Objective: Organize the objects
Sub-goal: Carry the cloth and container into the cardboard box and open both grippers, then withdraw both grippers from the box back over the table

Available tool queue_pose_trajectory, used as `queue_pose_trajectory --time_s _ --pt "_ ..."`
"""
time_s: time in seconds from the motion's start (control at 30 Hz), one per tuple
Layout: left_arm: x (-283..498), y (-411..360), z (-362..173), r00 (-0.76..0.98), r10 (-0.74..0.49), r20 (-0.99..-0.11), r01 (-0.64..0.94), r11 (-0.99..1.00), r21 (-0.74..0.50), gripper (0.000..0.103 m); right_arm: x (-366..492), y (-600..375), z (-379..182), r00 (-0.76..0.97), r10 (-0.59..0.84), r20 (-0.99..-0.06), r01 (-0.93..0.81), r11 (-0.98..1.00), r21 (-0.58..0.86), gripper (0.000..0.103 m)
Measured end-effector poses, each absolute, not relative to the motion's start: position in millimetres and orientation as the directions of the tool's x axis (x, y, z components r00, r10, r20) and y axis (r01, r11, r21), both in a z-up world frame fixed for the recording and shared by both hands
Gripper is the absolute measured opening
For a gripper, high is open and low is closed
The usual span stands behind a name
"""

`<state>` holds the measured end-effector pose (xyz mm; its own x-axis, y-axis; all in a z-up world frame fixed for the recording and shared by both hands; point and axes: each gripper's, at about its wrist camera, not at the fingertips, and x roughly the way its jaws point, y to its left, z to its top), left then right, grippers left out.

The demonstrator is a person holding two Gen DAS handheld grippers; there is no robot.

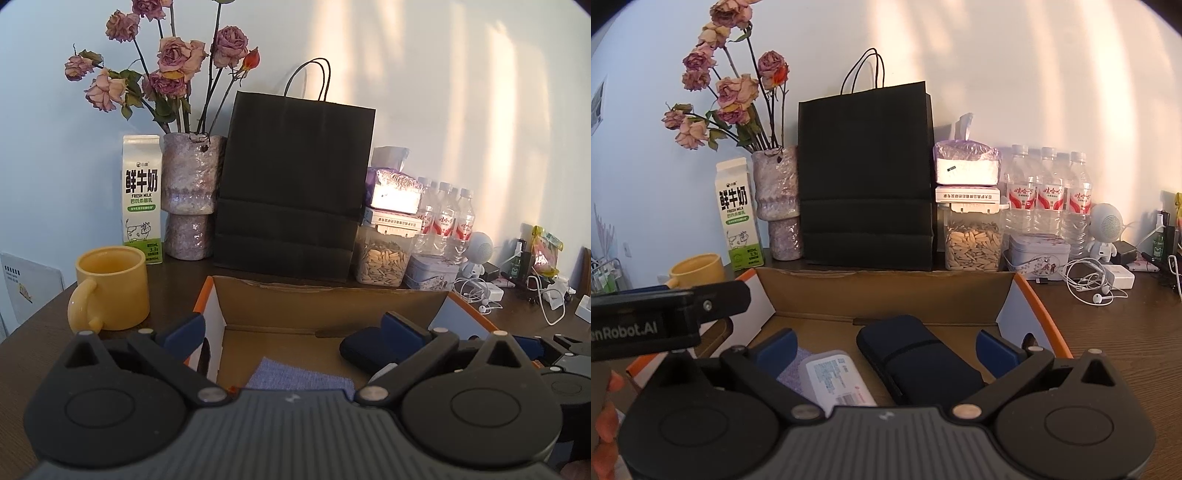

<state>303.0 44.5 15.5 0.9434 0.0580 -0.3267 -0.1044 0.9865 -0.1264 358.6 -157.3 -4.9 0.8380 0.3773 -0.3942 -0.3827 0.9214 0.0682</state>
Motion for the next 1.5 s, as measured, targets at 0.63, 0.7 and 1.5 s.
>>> queue_pose_trajectory --time_s 0.63,0.7,1.5 --pt "259.3 35.1 47.4 0.945 0.026 -0.326 -0.067 0.991 -0.116 0.103 322.1 -184.0 27.0 0.853 0.363 -0.374 -0.371 0.927 0.052 0.103" --pt "254.0 34.5 48.7 0.942 0.026 -0.334 -0.066 0.992 -0.109 0.103 316.2 -187.7 27.5 0.85 0.361 -0.384 -0.372 0.927 0.047 0.103" --pt "166.4 50.5 30.0 0.905 -0.005 -0.425 -0.041 0.994 -0.098 0.103 235.4 -259.5 -1.6 0.769 0.356 -0.53 -0.387 0.92 0.057 0.103"
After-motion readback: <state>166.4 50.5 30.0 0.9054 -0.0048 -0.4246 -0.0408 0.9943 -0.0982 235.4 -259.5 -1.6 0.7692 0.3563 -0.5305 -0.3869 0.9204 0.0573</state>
